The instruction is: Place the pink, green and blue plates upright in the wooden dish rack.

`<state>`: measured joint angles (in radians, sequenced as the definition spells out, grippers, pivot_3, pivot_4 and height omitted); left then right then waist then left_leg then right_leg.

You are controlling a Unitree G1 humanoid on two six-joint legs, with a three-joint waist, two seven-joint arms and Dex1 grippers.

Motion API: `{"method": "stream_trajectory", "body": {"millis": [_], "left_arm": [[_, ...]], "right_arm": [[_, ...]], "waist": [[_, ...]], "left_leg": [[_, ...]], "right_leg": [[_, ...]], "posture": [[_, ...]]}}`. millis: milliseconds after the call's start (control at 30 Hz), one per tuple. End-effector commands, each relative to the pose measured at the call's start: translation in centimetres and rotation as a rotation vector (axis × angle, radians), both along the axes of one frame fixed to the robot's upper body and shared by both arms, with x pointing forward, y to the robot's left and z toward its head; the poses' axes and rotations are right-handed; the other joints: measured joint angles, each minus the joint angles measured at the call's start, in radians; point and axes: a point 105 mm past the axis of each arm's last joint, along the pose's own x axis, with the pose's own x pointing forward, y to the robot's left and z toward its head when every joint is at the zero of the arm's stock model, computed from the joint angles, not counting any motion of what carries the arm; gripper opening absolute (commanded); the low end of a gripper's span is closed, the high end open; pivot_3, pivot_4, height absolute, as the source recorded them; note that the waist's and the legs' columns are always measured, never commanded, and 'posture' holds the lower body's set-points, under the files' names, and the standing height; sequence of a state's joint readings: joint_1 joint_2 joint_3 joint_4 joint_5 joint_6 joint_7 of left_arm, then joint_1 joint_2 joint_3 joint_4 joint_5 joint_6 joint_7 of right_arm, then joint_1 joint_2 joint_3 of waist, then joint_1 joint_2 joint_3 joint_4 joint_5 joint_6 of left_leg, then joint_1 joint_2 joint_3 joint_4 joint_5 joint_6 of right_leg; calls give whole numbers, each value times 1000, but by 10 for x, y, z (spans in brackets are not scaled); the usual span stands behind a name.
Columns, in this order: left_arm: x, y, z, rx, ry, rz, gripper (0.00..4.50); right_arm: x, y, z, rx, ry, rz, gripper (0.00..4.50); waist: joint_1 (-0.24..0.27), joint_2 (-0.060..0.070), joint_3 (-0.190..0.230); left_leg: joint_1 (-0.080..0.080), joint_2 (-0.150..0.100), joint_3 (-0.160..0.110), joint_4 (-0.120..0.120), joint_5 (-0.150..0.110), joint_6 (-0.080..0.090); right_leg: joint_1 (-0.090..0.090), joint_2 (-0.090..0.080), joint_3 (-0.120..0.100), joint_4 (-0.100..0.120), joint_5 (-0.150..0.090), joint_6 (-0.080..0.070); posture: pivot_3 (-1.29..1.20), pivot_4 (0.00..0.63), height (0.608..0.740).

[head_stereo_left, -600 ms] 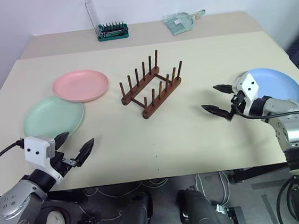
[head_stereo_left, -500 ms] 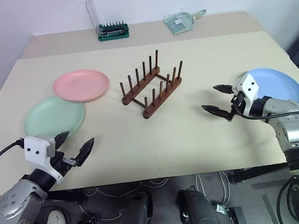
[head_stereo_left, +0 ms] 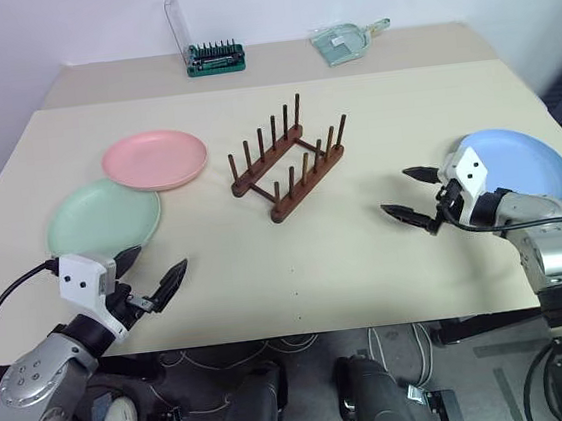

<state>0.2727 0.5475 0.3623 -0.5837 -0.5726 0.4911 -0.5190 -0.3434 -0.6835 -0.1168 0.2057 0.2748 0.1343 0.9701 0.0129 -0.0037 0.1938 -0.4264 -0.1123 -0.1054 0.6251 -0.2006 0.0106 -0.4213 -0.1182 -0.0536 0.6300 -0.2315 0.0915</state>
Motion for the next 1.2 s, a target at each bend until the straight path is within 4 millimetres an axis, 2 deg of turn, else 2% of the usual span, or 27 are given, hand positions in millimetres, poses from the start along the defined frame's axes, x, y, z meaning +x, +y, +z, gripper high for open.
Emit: {"method": "stream_trajectory", "body": {"millis": [33, 100, 233, 300, 400, 500, 567, 633, 700, 800, 1200], "left_arm": [[1, -15, -6, 46, 22, -85, 4500], [8, -35, -15, 64, 43, -158, 4500], [25, -55, -27, 96, 54, -209, 4500], [41, -66, -36, 115, 60, -233, 4500], [57, -76, -45, 118, 73, -239, 4500], [62, -79, -51, 110, 86, -256, 4500], [64, -90, -54, 119, 84, -301, 4500], [77, -117, -58, 119, 90, -363, 4500], [85, -133, -61, 121, 94, -398, 4500], [93, -148, -65, 136, 88, -418, 4500], [104, -168, -68, 142, 66, -422, 4500]], "right_arm": [[-9, 13, 12, 21, -50, 39, 4480], [-14, 22, 8, 40, -44, 50, 4480], [-20, 32, 7, 62, -44, 51, 4480], [-22, 39, 6, 75, -43, 54, 4480], [-26, 44, 6, 89, -44, 52, 4480], [-31, 50, 8, 102, -50, 54, 4480], [-35, 51, 11, 114, -56, 45, 4480], [-39, 49, 10, 122, -54, 26, 4480], [-42, 48, 9, 124, -51, 18, 4480], [-43, 51, 8, 127, -49, 16, 4480], [-41, 62, 8, 147, -49, 35, 4480]], "waist": [[0, 0, 0], [1, 1, -1], [1, 1, -1], [2, 1, -1], [1, 1, -1], [0, 1, -1], [1, 2, -1], [13, 4, -3], [31, 4, -3], [28, 4, -3], [29, 4, -4]], "left_leg": [[0, 0, 0, 0, 0, 0], [0, 0, 0, 0, 0, 0], [0, 0, 0, 1, 0, 0], [0, 0, 0, 1, 0, 0], [0, 0, 0, 1, 0, 0], [0, 0, 0, 0, 1, 2], [0, 0, 0, 0, 1, 2], [0, 0, 0, 0, 1, 2], [1, 0, 0, 3, 0, 0], [1, -2, 0, 5, 0, 1], [2, -2, 0, 5, 1, 3]], "right_leg": [[0, 0, 0, 0, 0, 0], [0, 0, 0, 0, 0, 0], [0, 0, 0, 0, 0, 0], [0, 0, 0, 0, 0, 0], [0, 1, 0, 1, 2, 3], [-1, 1, 0, 0, 3, 4], [-1, 1, 0, 1, 3, 4], [0, 0, 0, 1, 3, 4], [2, 1, -1, 1, 1, 7], [5, 0, -1, -1, 1, 9], [6, 0, -1, -1, 2, 10]], "posture": [[0, 150, 740], [0, 150, 740], [0, 150, 740], [0, 150, 740], [0, 150, 740], [0, 150, 740], [0, 150, 740], [0, 150, 740], [0, 150, 740], [0, 150, 740], [0, 150, 740]]}}
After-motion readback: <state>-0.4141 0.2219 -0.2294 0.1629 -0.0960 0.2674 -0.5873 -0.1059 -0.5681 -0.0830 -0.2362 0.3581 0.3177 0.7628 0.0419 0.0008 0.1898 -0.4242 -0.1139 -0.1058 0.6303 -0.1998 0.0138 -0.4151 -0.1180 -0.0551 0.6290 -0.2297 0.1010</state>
